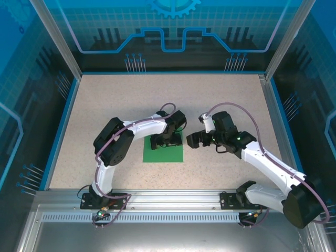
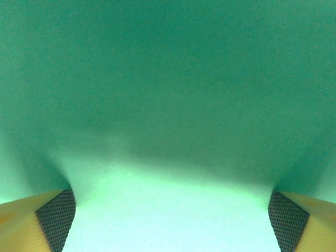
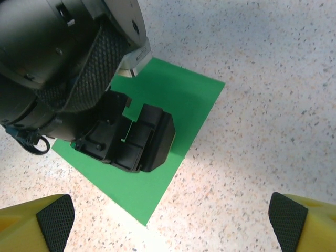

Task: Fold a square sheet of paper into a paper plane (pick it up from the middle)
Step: Move the paper to the center of the table, then fold the square sheet of paper in half at the center of the table.

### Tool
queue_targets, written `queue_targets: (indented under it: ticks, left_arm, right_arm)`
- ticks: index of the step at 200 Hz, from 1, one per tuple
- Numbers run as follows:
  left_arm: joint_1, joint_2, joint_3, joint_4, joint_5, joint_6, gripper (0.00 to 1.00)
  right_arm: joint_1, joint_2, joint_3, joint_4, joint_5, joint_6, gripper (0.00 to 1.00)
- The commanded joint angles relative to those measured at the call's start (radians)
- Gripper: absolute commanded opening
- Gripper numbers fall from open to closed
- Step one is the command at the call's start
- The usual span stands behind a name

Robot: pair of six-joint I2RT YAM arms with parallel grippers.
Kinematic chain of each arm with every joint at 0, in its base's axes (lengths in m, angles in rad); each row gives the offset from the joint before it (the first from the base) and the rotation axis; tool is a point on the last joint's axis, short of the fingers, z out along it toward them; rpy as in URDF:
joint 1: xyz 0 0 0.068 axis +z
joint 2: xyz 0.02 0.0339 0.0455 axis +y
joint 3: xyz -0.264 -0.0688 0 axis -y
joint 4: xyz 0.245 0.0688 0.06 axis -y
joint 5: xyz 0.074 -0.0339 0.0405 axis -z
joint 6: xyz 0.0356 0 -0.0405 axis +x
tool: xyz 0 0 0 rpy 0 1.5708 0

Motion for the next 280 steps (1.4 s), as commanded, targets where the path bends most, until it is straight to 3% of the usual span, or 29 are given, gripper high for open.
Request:
queue_targets:
  ticks: [1, 27, 51, 79, 99, 146, 217, 280]
  left_arm:
    - [0.033, -0.085, 0.01, -0.072, 0.02, 0.018, 0.99]
    - [0.095, -0.182, -0.011, -0.093, 0.005, 0.14, 0.99]
    - [0.134, -0.265, -0.031, -0.102, -0.009, 0.279, 0.99]
    - [0.227, -0.382, -0.17, 0.009, 0.12, 0.392, 0.99]
    - [0.265, -0.437, -0.237, 0.028, 0.133, 0.435, 0.99]
    - [0.37, -0.609, -0.434, 0.104, 0.24, 0.415, 0.99]
    - [0.525, -0.762, -0.636, 0.202, 0.432, 0.388, 0.99]
    - [0.577, -0.798, -0.689, 0.215, 0.392, 0.374, 0.99]
  right_arm:
    - [-0.008, -0.026, 0.001, -0.075, -0.038, 0.059, 0.99]
    - [0.032, -0.017, 0.007, -0.077, -0.039, 0.129, 0.99]
    - [0.103, 0.036, 0.059, -0.12, 0.038, 0.192, 0.99]
    - [0.193, 0.132, 0.16, -0.188, 0.158, 0.26, 0.99]
    - [0.244, 0.203, 0.213, -0.209, 0.205, 0.302, 0.99]
    - [0.361, 0.347, 0.297, -0.189, 0.337, 0.421, 0.99]
    - [0.427, 0.607, 0.478, -0.205, 0.371, 0.567, 0.99]
    - [0.453, 0.823, 0.66, -0.281, 0.443, 0.626, 0.99]
